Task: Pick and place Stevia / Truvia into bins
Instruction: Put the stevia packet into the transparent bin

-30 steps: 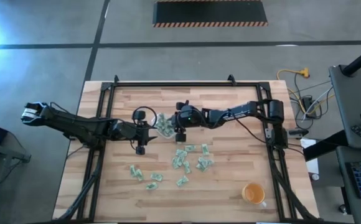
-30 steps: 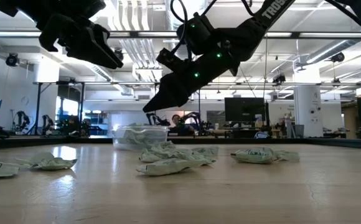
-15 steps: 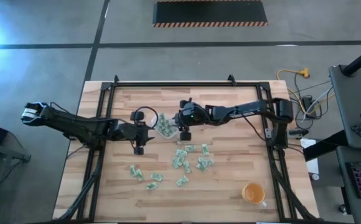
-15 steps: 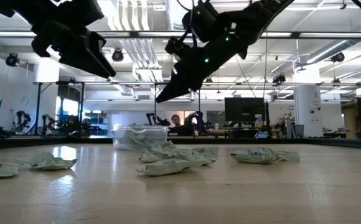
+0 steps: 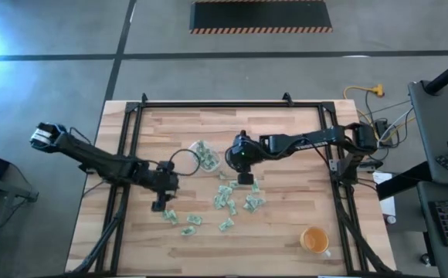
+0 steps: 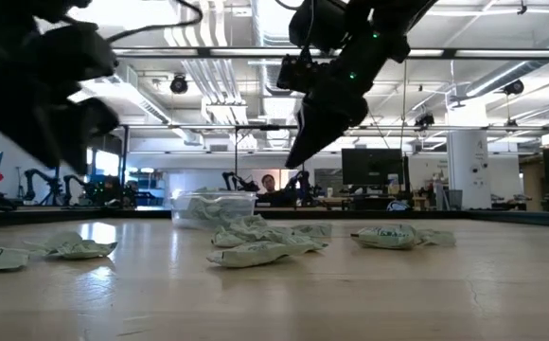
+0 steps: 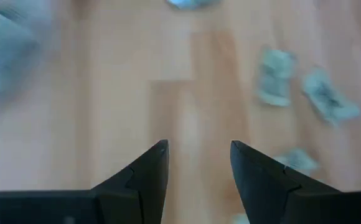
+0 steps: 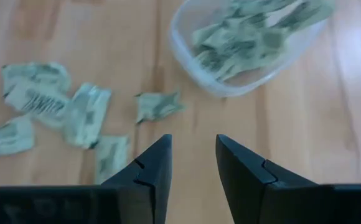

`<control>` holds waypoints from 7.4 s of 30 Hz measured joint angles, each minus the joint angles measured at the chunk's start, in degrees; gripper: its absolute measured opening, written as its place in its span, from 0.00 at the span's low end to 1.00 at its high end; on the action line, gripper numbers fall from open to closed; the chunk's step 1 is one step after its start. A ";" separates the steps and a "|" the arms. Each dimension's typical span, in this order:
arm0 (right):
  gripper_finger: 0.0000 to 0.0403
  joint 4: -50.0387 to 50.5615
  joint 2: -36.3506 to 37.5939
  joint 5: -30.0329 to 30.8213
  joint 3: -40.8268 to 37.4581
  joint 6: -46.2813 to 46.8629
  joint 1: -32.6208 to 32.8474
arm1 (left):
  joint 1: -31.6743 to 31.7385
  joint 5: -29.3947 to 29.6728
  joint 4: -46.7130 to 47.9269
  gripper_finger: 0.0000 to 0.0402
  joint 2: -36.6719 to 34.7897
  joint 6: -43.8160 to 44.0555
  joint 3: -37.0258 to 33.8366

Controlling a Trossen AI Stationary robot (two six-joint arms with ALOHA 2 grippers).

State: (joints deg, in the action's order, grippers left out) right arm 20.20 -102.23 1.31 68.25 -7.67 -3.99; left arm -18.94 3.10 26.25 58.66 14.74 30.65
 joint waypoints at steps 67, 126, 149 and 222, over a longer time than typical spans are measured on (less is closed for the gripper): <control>0.21 1.46 0.08 0.19 -1.01 0.41 3.11 | 12.95 30.47 -27.00 0.02 3.08 -46.94 3.57; 0.20 -2.05 -0.03 0.18 -4.83 2.57 3.11 | 28.11 7.83 -29.62 0.45 19.19 -42.04 7.66; 0.40 -16.02 -0.16 -6.94 -15.11 7.24 3.39 | 13.86 7.50 -10.33 0.46 -3.79 -25.46 4.57; 0.03 -33.87 -9.41 6.22 0.70 -9.15 -1.55 | 13.56 7.60 -5.84 0.46 -4.03 -24.11 4.57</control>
State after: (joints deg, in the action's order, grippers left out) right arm -13.67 -111.64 7.53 68.94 -16.82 -5.54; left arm -5.39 10.70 20.40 54.63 -9.37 35.22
